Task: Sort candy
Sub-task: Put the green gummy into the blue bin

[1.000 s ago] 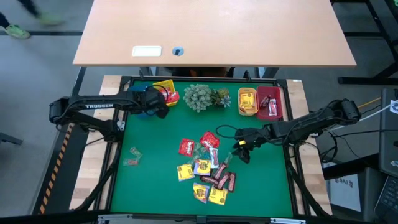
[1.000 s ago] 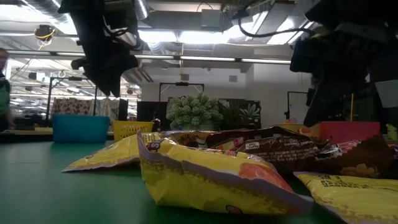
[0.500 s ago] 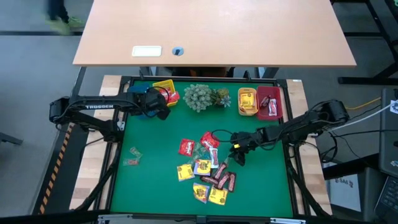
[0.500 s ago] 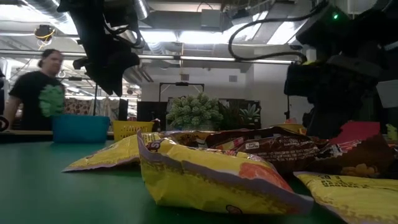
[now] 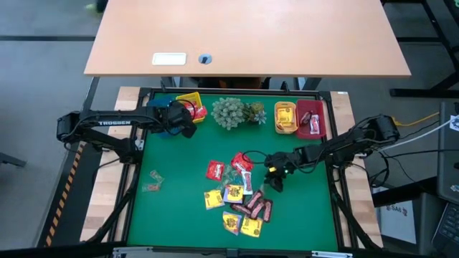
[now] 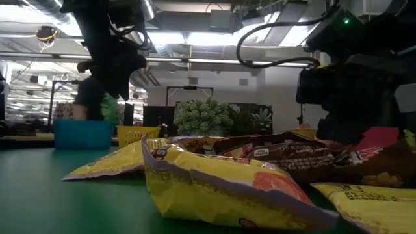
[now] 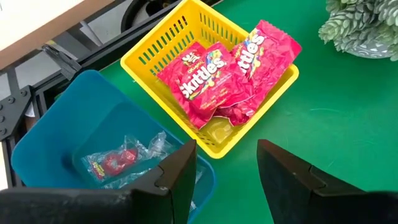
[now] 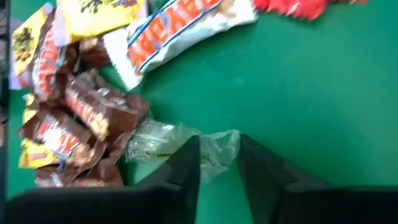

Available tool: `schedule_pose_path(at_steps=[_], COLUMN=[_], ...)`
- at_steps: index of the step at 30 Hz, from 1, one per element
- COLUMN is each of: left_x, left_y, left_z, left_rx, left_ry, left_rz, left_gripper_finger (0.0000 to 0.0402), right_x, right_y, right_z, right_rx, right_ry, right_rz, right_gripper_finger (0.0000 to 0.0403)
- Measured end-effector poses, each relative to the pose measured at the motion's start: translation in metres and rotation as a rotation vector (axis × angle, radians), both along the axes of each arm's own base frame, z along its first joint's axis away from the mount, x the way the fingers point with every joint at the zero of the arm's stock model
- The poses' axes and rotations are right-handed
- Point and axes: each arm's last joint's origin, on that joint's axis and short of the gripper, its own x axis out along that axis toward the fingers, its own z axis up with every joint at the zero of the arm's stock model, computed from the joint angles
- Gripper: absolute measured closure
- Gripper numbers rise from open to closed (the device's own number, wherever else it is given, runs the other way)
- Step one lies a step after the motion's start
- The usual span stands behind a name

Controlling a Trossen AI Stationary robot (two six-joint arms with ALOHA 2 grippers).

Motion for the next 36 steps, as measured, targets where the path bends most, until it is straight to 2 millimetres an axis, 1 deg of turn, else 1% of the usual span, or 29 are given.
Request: schedule_pose_path(at_steps=[5,6,7,11,13,15,17,21,24,29,36], left_x=[0.0,0.0,0.0,0.0,0.0,0.001,0.003,0.01,0.017,0.034,0.051], left_y=[0.0,0.0,0.0,0.0,0.0,0.0,-0.001,-0.004,-0.008,-0.019,-0.039], left_z=[0.0,0.0,0.0,0.0,0.0,0.0,0.001,0.003,0.006,0.015,0.029], left_rx=[0.0,0.0,0.0,0.0,0.0,0.0,-0.007,-0.02,-0.009,0.002,-0.001], left_ry=[0.0,0.0,0.0,0.0,0.0,-0.013,-0.042,-0.099,-0.143,-0.28,-0.471], left_rz=[0.0,0.0,0.0,0.0,0.0,0.004,0.005,-0.055,-0.126,-0.274,-0.451], left_gripper_finger=[0.0248,0.0248,0.0248,0.0248,0.0248,0.0248,0.0248,0.0248,0.0248,0.0248,0.0248], right_x=[-0.001,-0.001,-0.001,-0.001,0.001,0.004,0.007,0.013,0.018,0.029,0.046], right_y=[0.001,0.001,0.001,0.001,0.001,0.002,0.002,0.003,0.003,0.003,0.004], right_z=[0.0,0.0,0.0,0.0,0.001,0.004,0.009,0.019,0.027,0.046,0.082], right_rx=[0.017,0.021,0.022,0.021,0.021,0.022,0.016,-0.023,-0.076,-0.18,-0.287], right_ry=[0.007,0.008,0.008,0.008,0.009,-0.002,-0.003,0.022,0.04,0.042,-0.001], right_rz=[0.017,0.02,0.02,0.02,0.02,0.021,0.025,0.033,0.042,0.048,0.083], right_gripper_finger=[0.0386,0.0393,0.0396,0.0384,0.039,0.0398,0.0397,0.0397,0.04,0.0401,0.0401])
